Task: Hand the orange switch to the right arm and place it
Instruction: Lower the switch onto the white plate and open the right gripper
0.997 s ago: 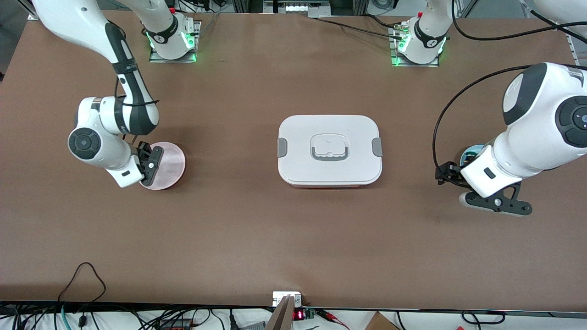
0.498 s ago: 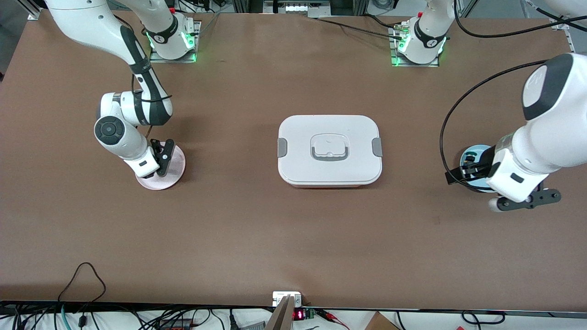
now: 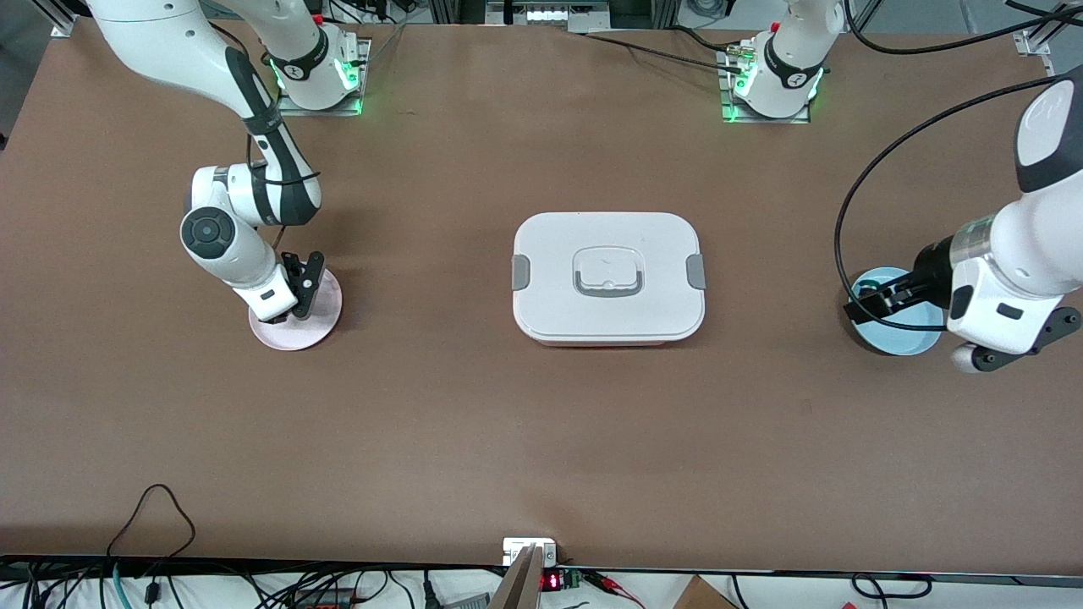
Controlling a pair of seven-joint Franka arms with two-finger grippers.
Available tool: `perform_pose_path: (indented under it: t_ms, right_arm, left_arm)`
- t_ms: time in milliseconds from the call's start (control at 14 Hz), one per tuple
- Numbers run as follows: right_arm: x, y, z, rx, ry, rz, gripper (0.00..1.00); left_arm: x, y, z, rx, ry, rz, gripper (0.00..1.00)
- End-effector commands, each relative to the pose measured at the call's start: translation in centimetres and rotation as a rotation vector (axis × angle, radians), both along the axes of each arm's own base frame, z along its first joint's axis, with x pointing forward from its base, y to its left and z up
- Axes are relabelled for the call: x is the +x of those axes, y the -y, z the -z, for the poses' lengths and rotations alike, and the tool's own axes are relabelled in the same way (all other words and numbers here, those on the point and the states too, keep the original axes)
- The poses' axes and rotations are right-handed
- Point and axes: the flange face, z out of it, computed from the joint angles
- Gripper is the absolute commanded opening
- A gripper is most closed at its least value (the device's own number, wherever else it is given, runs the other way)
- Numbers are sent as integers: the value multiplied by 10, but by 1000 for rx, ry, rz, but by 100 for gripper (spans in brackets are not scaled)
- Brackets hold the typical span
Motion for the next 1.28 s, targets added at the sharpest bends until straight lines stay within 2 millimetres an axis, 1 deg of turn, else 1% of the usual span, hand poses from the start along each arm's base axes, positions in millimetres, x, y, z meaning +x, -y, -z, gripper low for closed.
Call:
perform_pose_path:
  t_ms: [0,142,214,356,498,570,641,783,854,926,997,1068,1139,1211]
  right_arm:
    - [-4,-2,-27,7,17,12,100]
    - [-3,-3,-50,15,21,26,100]
    - [-1,-9,-61,23,40,20,100]
    - [8,-10,-84,33,51,25,100]
    - [21,-10,-121,32,14,53,100]
    - [32,-11,-147,39,13,81,100]
    - [41,-12,-168,43,0,133,100]
    - [51,-12,-202,67,-16,247,100]
    - [54,-12,-214,73,-24,327,100]
    - [56,-10,-225,70,-31,446,100]
    - [56,-12,-232,60,-30,545,100]
    - [56,-12,-236,47,-36,637,100]
    - [55,-14,-238,35,-38,723,100]
    - [53,-14,-238,20,-42,822,100]
  left_arm:
    - [-5,-17,0,-65,-27,-40,100]
    - [-19,-23,-9,-92,-13,-81,100]
    - [-24,-26,-12,-93,-15,-93,100]
    - [-25,-26,-13,-94,-21,-87,100]
    - [-25,-25,-14,-90,-18,-84,100]
    - [-26,-23,-15,-88,-18,-81,100]
    - [-25,-23,-14,-88,-20,-81,100]
    - [-25,-28,-12,-87,-17,-88,100]
    - [-29,-26,-14,-86,-10,-80,100]
    - [-37,-21,-12,-72,-10,-62,100]
    - [-39,-22,-13,-63,13,-49,100]
    - [-48,-25,-11,-46,41,-17,100]
    - [-60,-21,-9,-39,73,18,100]
    - [-72,-29,-6,-40,87,19,100]
